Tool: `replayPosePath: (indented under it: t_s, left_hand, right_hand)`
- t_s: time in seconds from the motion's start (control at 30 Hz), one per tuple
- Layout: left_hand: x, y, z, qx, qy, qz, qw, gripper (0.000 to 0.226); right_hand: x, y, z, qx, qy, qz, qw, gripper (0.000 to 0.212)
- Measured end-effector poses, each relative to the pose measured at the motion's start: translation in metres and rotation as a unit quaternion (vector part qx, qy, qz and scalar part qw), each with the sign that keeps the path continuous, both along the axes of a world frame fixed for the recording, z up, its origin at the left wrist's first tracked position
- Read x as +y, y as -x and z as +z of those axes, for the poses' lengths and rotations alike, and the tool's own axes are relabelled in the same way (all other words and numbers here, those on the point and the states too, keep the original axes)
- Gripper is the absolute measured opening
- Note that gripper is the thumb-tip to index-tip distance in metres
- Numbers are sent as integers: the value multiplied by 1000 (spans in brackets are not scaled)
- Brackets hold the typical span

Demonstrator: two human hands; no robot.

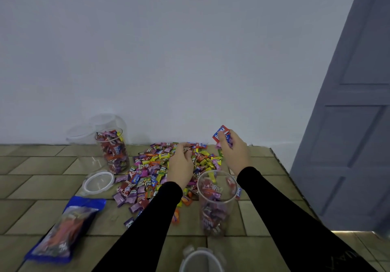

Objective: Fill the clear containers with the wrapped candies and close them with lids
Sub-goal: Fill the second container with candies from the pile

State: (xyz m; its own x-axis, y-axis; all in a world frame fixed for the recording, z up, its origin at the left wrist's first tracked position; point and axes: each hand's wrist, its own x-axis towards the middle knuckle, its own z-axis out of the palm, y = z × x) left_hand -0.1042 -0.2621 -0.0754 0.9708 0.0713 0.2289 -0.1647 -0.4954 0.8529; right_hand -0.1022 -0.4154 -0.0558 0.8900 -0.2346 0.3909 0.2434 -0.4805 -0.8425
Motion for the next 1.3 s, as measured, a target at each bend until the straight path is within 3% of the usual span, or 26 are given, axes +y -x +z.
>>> replayPosePath:
  t_s: [0.2, 0.33, 0.53, 0.8, 1.3]
  left_hand:
    - [-2, 13, 11, -4, 32, 4, 999, 29]
    - [-5, 25, 23, -27, 64, 8, 998, 24]
    - [-14, 46, 35, -97, 131, 1, 987, 17]
    - [-27, 73, 30, -151, 204, -4, 967, 17]
    - [-30, 91, 16, -203, 192, -22, 960, 15]
  right_hand:
    - [4, 17, 9, -14, -38, 8, 999, 27]
    - [9, 26, 20, -35, -129, -2, 991, 27]
    - [19, 37, 29, -58, -311, -52, 947, 27]
    - [22, 52, 25, -23, -440, -48, 897, 29]
    - [24, 57, 17, -8, -453, -68, 889, 38]
